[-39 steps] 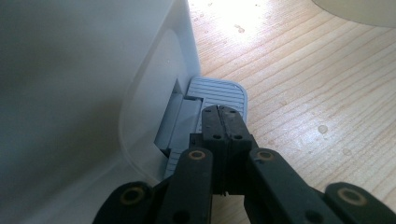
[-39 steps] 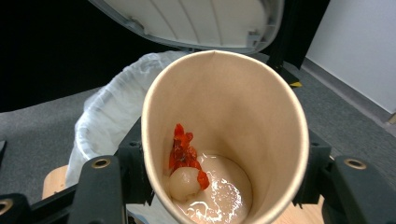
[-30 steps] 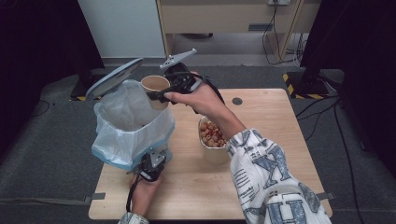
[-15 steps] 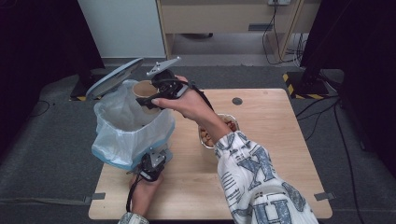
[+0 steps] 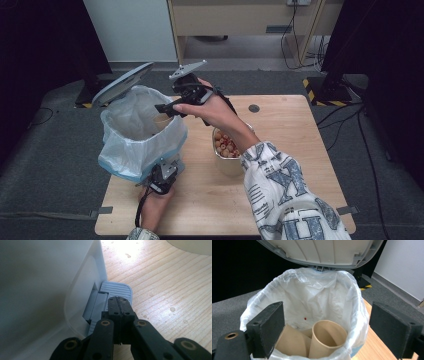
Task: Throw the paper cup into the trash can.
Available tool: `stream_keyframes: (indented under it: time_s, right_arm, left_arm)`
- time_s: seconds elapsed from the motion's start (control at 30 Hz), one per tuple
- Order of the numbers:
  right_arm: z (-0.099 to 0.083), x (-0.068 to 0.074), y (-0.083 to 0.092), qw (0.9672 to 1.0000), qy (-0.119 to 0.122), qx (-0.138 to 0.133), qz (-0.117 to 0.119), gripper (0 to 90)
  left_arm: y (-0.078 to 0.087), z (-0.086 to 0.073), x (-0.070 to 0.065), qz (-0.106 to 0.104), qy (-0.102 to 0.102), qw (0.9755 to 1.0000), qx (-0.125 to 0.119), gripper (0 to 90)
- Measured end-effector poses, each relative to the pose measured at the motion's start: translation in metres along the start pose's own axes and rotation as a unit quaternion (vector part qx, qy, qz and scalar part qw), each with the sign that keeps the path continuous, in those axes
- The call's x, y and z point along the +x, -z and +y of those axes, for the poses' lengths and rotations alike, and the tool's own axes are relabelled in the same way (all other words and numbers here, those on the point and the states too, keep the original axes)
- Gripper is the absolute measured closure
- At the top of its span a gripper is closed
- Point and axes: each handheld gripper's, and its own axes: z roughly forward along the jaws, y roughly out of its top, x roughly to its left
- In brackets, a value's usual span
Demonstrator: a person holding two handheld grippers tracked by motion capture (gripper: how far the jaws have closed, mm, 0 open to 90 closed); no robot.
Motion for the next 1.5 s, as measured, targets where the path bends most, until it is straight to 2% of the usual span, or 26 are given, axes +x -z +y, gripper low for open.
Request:
stream_keyframes:
  time_s: [1.07,1.5]
  right_arm:
    - [-0.030,-0.028,0.043,0.9992,-0.015,-0.008,-0.035,10.2]
    - [-0.047,-0.044,0.063,0.9979,-0.031,-0.013,-0.054,10.1]
  left_arm:
    - [0.000,0.000,0.000,-0.001,0.002,1.0000,-0.001,88.9]
    - [0.000,0.000,0.000,-0.002,0.003,1.0000,-0.001,88.9]
